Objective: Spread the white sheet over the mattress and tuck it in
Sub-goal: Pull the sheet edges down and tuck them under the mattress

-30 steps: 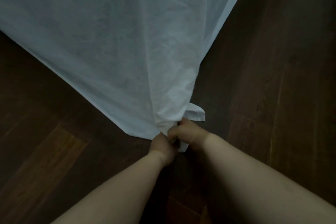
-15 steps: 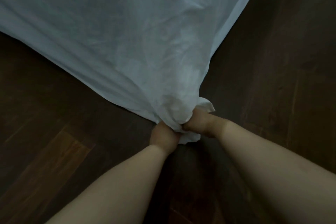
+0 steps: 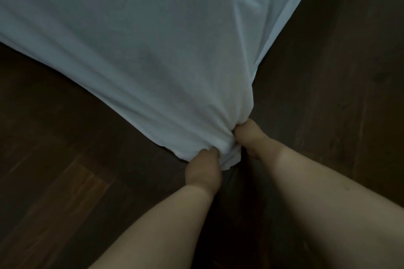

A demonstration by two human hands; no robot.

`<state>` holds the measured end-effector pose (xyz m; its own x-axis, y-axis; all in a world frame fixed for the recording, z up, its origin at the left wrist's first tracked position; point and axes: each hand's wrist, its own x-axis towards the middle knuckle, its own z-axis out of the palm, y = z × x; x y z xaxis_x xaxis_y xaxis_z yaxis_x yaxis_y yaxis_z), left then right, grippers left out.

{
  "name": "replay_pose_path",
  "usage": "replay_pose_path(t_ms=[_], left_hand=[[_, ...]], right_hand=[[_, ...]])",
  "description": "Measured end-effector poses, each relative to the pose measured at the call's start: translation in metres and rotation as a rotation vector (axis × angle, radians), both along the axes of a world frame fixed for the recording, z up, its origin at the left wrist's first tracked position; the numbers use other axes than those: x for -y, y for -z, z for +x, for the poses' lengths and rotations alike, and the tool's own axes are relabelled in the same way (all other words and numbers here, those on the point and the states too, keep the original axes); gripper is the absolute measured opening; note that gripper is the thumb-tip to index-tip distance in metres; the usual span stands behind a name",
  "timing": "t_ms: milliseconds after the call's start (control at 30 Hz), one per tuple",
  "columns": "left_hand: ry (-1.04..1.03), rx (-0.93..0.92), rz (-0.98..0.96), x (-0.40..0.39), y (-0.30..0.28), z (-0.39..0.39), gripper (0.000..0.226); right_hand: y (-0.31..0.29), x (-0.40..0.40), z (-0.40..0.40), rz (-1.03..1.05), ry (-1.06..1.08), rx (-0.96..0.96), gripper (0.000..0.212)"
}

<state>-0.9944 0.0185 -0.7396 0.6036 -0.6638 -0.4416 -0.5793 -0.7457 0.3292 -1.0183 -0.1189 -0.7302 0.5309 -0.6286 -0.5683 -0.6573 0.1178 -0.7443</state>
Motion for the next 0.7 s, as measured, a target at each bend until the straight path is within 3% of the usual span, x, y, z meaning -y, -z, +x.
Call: replay_pose_path(t_ms=[100,167,233,333,433,500,600,700], left_hand=[[0.094,0.224,-0.157,0.002,-0.007,-0.004,0.02],[0.144,0.13,-0.139,0.002,-0.002,-0.004,0.026],[0.143,-0.025,-0.103,0.001,0.005,0.0,0.033],[0.219,-0.009,-0.131,-0.003,0.008,0.006,0.047],[0.308,-0.05,-0.121,-0.011,0.005,0.009,0.056],[0.366,-0.07,-0.124,-0.015,0.001,0.014,0.052],[0.436,-0.109,0.06,-0.012,-0.01,0.02,0.054],[0.178,-0.137,-0.005,-0.007,-0.026,0.018,0.038]], right_hand=[[0.005,-0.006,-0.006,-0.147,0.22,-0.188,0.038],[0.006,-0.018,-0.009,-0.128,0.193,-0.239,0.045],[0.004,-0.031,-0.013,-0.053,0.157,-0.173,0.036],[0.001,-0.034,-0.018,-0.021,0.047,-0.097,0.036],[-0.004,-0.02,-0.013,-0.038,-0.015,-0.013,0.018],[-0.007,-0.01,-0.015,-0.192,-0.144,-0.08,0.019],[0.002,0.006,-0.023,-0.467,-0.143,-0.206,0.022],[0.018,0.008,-0.019,-0.557,-0.273,-0.325,0.028]])
